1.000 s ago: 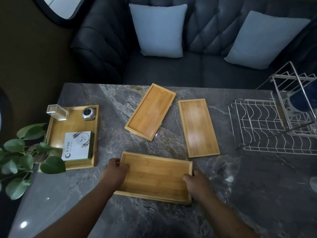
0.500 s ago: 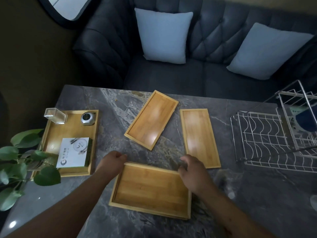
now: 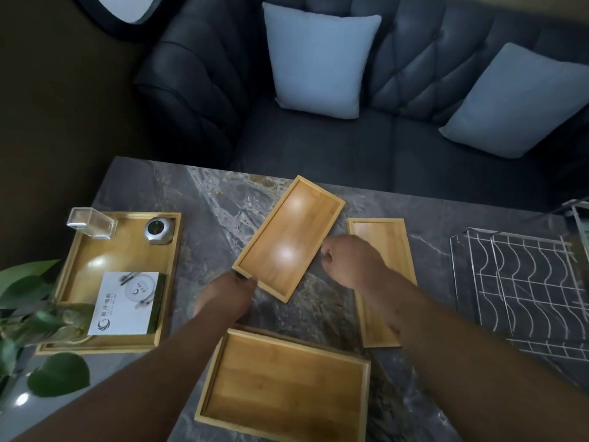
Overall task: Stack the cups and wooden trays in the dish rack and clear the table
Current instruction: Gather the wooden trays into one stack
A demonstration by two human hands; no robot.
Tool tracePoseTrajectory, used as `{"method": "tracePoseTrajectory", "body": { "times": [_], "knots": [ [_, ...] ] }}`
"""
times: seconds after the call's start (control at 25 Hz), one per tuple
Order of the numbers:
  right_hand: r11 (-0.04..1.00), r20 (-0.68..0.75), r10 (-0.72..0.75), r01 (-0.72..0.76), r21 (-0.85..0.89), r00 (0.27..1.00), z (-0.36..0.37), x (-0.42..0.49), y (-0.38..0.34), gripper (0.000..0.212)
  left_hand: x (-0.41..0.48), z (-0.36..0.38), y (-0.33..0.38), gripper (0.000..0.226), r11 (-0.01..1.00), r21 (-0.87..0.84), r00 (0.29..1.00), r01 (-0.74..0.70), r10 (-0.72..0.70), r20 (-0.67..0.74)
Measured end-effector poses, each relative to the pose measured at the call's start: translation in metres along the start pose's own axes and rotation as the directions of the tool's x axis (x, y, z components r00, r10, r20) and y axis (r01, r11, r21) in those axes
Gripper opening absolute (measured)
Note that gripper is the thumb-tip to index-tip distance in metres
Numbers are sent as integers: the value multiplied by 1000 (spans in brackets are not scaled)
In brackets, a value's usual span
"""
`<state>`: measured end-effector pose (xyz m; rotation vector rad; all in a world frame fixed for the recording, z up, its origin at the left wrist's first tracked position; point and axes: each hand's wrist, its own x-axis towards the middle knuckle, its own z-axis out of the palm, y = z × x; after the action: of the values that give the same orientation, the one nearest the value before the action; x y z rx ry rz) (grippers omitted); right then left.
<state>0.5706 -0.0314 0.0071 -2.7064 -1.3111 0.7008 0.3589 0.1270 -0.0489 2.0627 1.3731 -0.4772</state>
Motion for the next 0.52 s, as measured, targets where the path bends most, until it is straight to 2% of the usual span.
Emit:
{"method": "tracePoseTrajectory", "body": {
  "times": [0.16,0.24,0.4,0.52],
  "knots": [
    [988,-146,-95,75,-134,985,-21,48,2,26,9,13,1,58,998,-36,997,57,-58,-42],
    [987,-150,-73,49,-155,986,-29,68,2,33,10,15,0,57,997,-41,995,72,-75,-61],
    [985,1,164,-164,49,986,-34,101,-4,53,11,17,1,50,993,-82,994,87,-92,-61],
    [957,45,239,-243,161,970,-31,110,-7,59,11,19,3,45,985,-124,992,116,-120,-27]
  ]
}}
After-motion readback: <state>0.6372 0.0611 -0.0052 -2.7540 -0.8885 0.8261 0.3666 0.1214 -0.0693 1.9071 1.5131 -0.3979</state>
